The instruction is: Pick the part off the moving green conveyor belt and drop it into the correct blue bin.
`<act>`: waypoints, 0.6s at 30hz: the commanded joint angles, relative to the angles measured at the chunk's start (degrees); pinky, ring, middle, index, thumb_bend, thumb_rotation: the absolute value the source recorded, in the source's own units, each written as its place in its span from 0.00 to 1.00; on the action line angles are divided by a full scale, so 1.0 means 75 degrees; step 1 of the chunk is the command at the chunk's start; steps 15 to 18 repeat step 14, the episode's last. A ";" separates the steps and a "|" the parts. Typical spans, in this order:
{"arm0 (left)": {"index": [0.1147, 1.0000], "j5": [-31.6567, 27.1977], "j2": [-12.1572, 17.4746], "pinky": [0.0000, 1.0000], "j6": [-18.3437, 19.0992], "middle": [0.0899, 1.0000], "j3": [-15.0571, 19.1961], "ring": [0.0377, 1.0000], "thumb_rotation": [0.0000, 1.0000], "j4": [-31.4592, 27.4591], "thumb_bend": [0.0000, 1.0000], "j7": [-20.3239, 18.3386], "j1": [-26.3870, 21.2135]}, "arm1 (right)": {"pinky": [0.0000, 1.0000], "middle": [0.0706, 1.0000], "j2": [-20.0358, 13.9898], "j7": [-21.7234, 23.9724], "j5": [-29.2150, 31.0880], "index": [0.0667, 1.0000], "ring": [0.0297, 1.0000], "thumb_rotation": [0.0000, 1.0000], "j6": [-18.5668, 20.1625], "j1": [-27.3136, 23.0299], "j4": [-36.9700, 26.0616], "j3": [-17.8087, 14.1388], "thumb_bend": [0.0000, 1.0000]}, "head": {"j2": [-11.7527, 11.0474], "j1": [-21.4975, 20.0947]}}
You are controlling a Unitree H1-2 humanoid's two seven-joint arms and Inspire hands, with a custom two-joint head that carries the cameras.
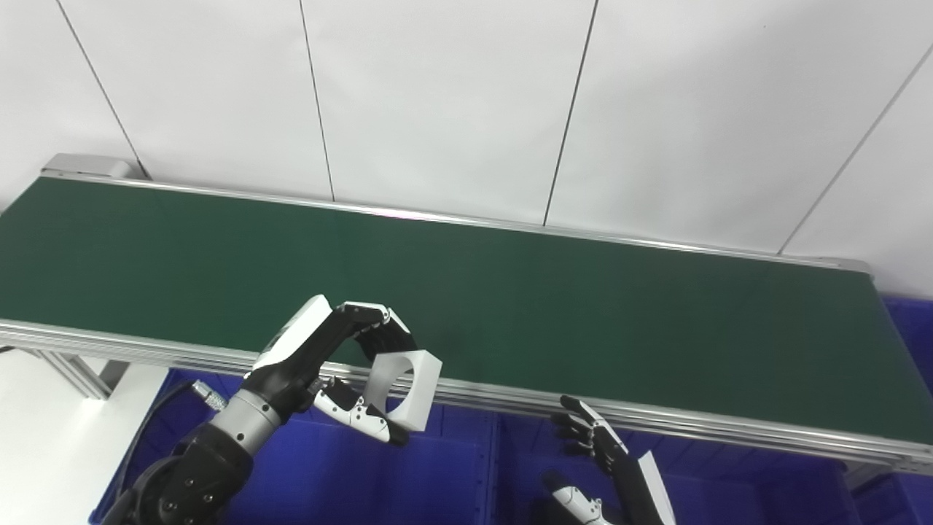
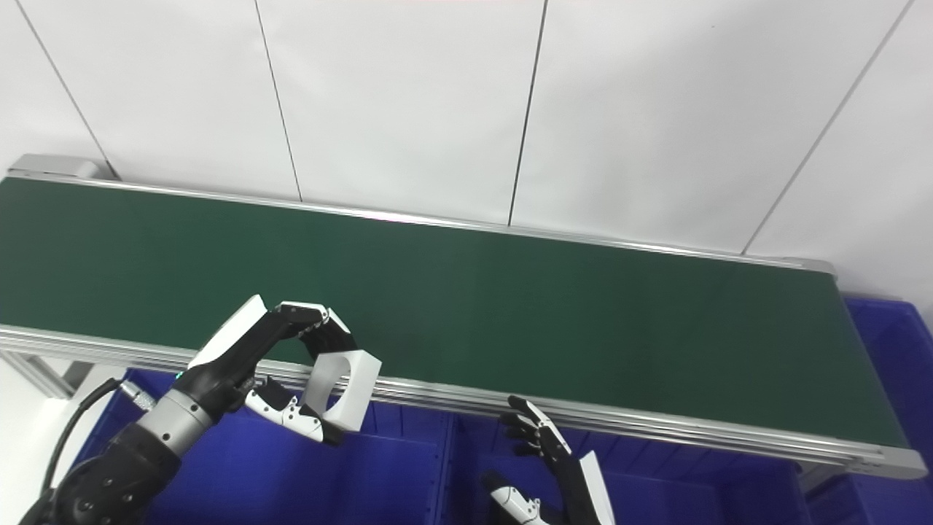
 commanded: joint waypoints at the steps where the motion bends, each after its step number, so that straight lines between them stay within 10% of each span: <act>1: 0.38 -0.0072 0.0042 0.48 -0.0225 0.47 0.0055 0.46 0.00 -0.0152 0.50 0.0010 -0.0079 | 0.68 0.77 0.0048 -0.0005 -0.0003 0.86 0.75 0.59 -0.0454 -0.0025 -0.0218 -0.0034 0.62 | 0.0000 0.0005; 18: 0.38 -0.0072 0.0042 0.48 -0.0225 0.47 0.0055 0.46 0.00 -0.0152 0.50 0.0010 -0.0079 | 0.68 0.77 0.0049 -0.0005 -0.0003 0.86 0.75 0.59 -0.0454 -0.0025 -0.0218 -0.0034 0.62 | 0.0000 0.0005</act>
